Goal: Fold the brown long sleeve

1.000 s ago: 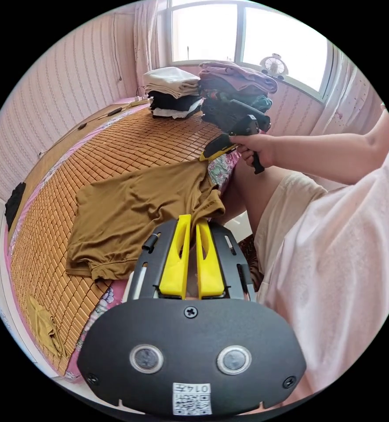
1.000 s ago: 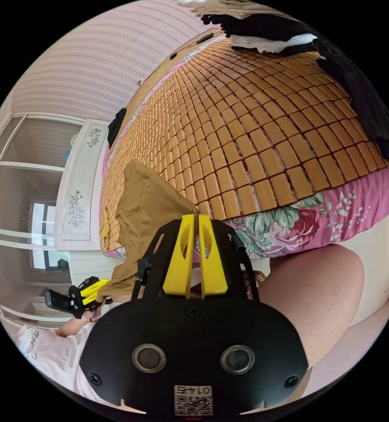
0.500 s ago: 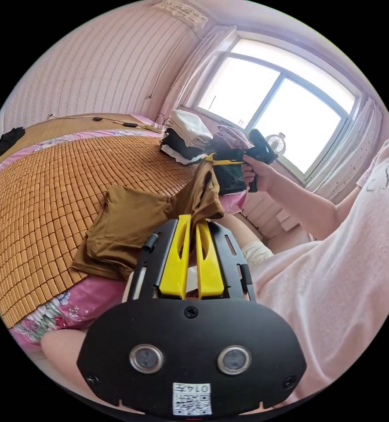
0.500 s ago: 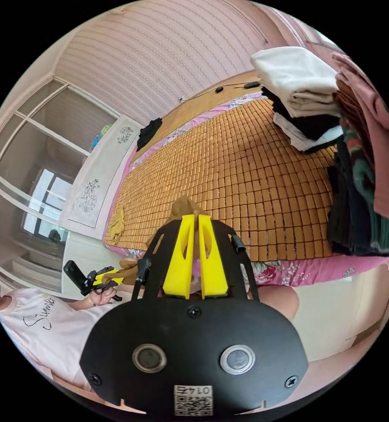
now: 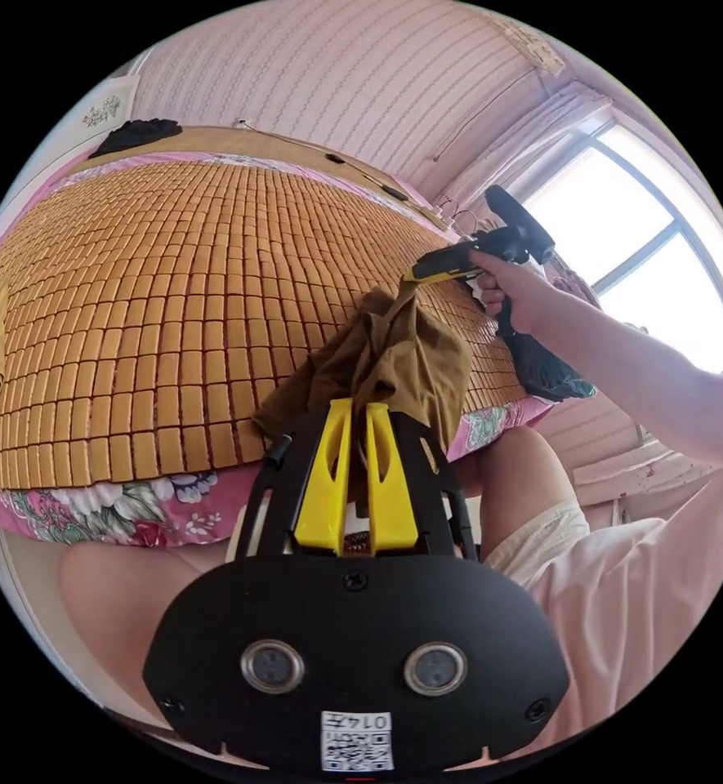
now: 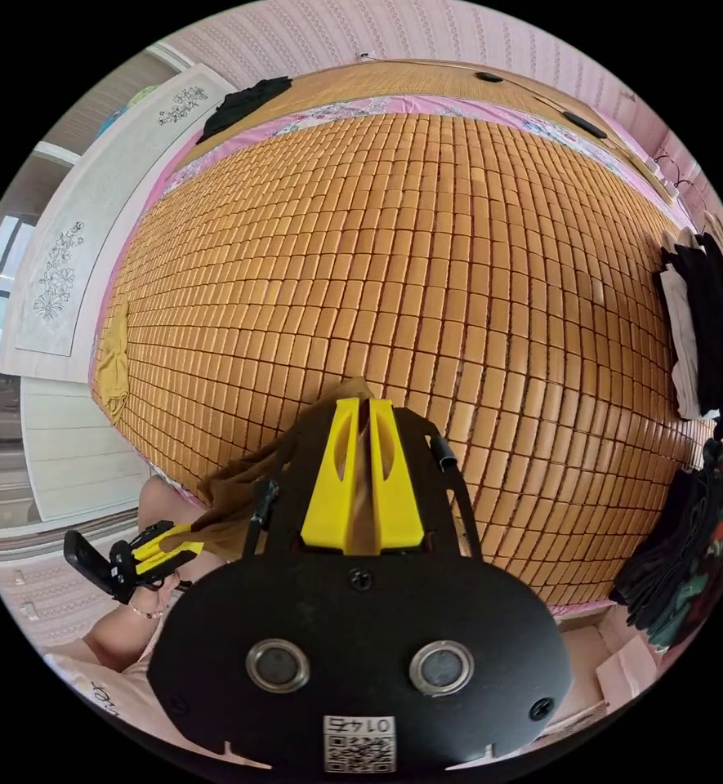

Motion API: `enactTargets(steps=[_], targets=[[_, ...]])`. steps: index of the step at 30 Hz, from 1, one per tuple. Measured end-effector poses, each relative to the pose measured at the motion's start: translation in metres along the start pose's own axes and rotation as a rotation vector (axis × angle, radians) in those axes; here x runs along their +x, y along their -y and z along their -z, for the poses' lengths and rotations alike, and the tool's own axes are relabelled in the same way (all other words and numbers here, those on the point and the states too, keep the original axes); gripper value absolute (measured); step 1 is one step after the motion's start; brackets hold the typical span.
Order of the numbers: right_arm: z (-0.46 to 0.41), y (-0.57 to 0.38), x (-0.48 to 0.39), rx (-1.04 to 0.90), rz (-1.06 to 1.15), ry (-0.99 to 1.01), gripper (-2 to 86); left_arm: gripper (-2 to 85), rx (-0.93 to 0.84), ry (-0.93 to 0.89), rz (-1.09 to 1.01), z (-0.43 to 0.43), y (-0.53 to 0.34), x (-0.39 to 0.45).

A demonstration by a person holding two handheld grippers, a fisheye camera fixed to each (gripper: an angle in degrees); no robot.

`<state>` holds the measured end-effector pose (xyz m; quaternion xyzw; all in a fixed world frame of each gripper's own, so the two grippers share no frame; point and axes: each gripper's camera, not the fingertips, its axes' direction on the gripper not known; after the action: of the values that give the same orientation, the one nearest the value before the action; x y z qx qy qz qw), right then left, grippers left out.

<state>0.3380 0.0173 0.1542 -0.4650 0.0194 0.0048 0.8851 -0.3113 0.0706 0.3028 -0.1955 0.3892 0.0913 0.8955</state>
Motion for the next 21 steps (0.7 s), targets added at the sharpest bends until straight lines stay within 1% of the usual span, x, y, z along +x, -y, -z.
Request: enactTargets(steps=[1, 3, 6, 7, 9, 11, 14, 16, 17, 18, 20, 21], targets=[[0.001, 0.001, -0.003, 0.011, 0.001, 0.018, 2.7, 3.1, -0.023, 0.011, 0.037, -0.002, 0.002, -0.009], [0.015, 0.002, -0.014, 0.093, 0.048, 0.061, 4.3, 3.4, -0.057, 0.050, 0.062, -0.004, 0.004, -0.019], [0.028, -0.002, -0.030, 0.152, 0.151, 0.003, 6.3, 3.3, -0.079, 0.163, 0.062, 0.001, 0.005, -0.025], [0.029, -0.003, -0.033, 0.152, 0.176, -0.013, 7.1, 3.5, -0.082, 0.176, 0.051, 0.005, 0.007, -0.025], [0.026, -0.005, -0.044, 0.116, 0.267, -0.088, 11.1, 4.3, -0.059, 0.172, 0.018, 0.010, 0.009, -0.021], [0.017, -0.005, -0.049, 0.071, 0.312, -0.136, 13.7, 6.3, -0.040, 0.165, -0.008, 0.010, 0.015, -0.015], [-0.004, -0.001, -0.056, -0.016, 0.335, -0.147, 15.8, 10.5, -0.064, 0.107, -0.007, -0.007, 0.029, -0.005], [-0.019, 0.002, -0.061, -0.072, 0.336, -0.141, 15.8, 11.9, -0.138, 0.102, 0.005, -0.032, 0.036, -0.001], [-0.029, 0.003, -0.064, -0.114, 0.330, -0.138, 15.4, 11.5, -0.151, 0.104, 0.005, -0.036, 0.036, 0.001], [-0.032, 0.002, -0.069, -0.114, 0.316, -0.163, 14.1, 10.8, -0.148, 0.133, -0.007, -0.037, 0.038, 0.007], [-0.031, -0.002, -0.078, -0.106, 0.329, -0.209, 11.8, 7.7, -0.183, 0.165, -0.032, -0.041, 0.041, 0.016], [-0.027, -0.007, -0.084, -0.100, 0.360, -0.194, 7.9, 4.8, -0.203, 0.161, -0.046, -0.043, 0.042, 0.020]])
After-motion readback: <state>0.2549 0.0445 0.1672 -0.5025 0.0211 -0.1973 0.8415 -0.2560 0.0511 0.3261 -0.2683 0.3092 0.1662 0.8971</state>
